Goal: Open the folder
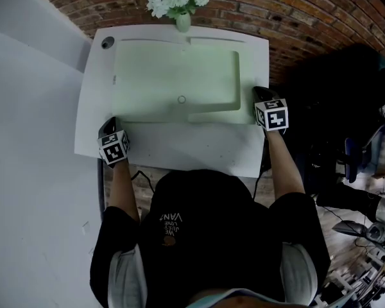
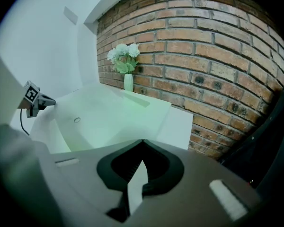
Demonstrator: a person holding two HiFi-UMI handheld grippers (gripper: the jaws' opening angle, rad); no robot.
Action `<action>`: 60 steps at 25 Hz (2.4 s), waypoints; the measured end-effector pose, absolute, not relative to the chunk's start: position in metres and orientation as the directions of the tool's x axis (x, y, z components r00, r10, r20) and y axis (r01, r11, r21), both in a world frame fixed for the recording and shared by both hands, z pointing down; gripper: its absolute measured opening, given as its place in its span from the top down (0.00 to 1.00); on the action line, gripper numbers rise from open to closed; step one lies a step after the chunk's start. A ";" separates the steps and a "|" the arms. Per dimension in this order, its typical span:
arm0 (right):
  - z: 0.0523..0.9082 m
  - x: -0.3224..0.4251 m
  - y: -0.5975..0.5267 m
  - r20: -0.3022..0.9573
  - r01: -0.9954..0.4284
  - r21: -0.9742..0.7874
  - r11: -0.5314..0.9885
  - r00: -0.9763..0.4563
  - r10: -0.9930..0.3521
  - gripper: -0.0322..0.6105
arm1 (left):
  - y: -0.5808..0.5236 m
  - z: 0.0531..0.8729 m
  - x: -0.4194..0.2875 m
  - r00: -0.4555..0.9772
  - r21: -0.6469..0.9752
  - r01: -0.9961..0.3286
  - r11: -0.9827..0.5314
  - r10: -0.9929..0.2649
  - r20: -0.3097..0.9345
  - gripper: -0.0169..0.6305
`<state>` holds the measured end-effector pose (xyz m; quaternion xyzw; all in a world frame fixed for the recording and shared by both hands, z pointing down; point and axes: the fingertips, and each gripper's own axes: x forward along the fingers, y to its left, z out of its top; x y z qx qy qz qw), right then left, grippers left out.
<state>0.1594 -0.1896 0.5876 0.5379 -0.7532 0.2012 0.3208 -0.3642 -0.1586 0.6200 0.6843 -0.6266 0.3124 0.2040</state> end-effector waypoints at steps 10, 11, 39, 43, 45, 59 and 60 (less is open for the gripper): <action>0.588 0.159 -0.190 0.713 -0.922 0.038 0.385 -0.245 -0.657 0.95 | -0.154 0.583 -0.354 -0.017 -0.150 -0.984 -0.095 -0.791 0.612 0.97; 0.588 0.159 -0.190 0.715 -0.921 0.037 0.389 -0.247 -0.654 0.95 | -0.154 0.580 -0.353 -0.018 -0.151 -0.984 -0.092 -0.795 0.606 0.97; 0.589 0.156 -0.192 0.712 -0.900 0.019 0.435 -0.293 -0.638 0.95 | -0.138 0.512 -0.274 0.072 -0.146 -0.977 -0.158 -0.880 0.470 0.97; 0.587 0.156 -0.192 0.709 -0.898 0.015 0.439 -0.300 -0.638 0.95 | -0.138 0.510 -0.262 0.093 -0.149 -0.972 -0.182 -0.881 0.464 0.97; 0.587 0.156 -0.193 0.707 -0.899 0.011 0.438 -0.303 -0.639 0.95 | -0.139 0.508 -0.255 0.106 -0.149 -0.970 -0.193 -0.883 0.457 0.97; 0.566 0.123 -0.178 0.645 -0.881 -0.049 0.470 -0.387 -0.659 0.95 | -0.145 0.499 -0.216 0.205 -0.122 -0.952 -0.281 -0.881 0.427 0.97; 0.564 0.122 -0.176 0.639 -0.882 -0.052 0.468 -0.390 -0.663 0.95 | -0.145 0.499 -0.213 0.215 -0.116 -0.951 -0.288 -0.879 0.426 0.97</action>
